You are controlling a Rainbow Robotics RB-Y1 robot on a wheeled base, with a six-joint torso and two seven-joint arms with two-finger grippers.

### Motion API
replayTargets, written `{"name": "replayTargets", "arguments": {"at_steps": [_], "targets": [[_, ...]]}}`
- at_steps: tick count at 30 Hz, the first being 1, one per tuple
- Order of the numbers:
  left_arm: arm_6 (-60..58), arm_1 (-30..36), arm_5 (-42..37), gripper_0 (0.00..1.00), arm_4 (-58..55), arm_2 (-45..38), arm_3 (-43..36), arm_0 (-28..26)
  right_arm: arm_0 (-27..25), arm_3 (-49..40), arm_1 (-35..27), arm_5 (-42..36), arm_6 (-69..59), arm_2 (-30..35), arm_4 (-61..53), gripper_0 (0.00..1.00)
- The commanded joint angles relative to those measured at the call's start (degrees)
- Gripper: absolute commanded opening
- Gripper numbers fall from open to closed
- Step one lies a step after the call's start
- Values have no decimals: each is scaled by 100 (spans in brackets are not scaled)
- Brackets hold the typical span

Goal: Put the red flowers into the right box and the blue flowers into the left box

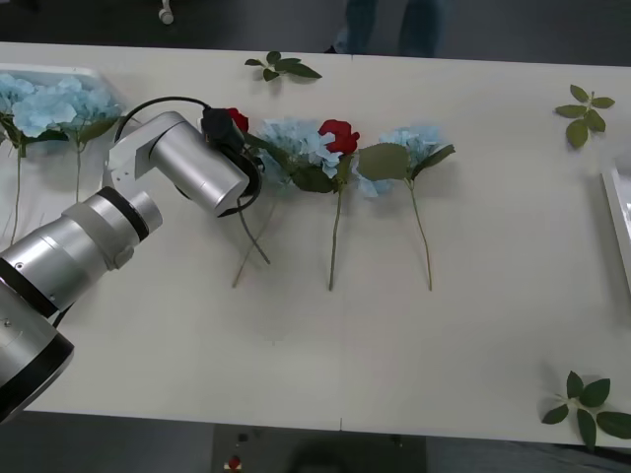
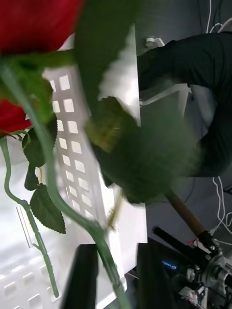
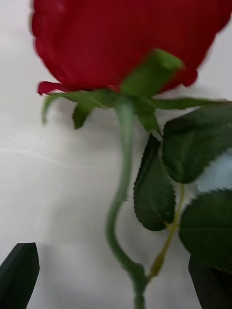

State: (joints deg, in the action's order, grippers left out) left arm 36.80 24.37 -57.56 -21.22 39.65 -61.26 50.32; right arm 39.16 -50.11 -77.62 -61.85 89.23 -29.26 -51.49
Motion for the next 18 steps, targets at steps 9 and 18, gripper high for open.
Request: {"name": "replayTargets", "arguments": {"at_steps": [9,18], "targets": [[-244,-20,43,73,-13,113,-141,233,92,-271,-42,-3,165,272,113,68],[-217,-20,52,0,-5,139,-141,224,92,-666,54,-477,201,553,16,68]]}}
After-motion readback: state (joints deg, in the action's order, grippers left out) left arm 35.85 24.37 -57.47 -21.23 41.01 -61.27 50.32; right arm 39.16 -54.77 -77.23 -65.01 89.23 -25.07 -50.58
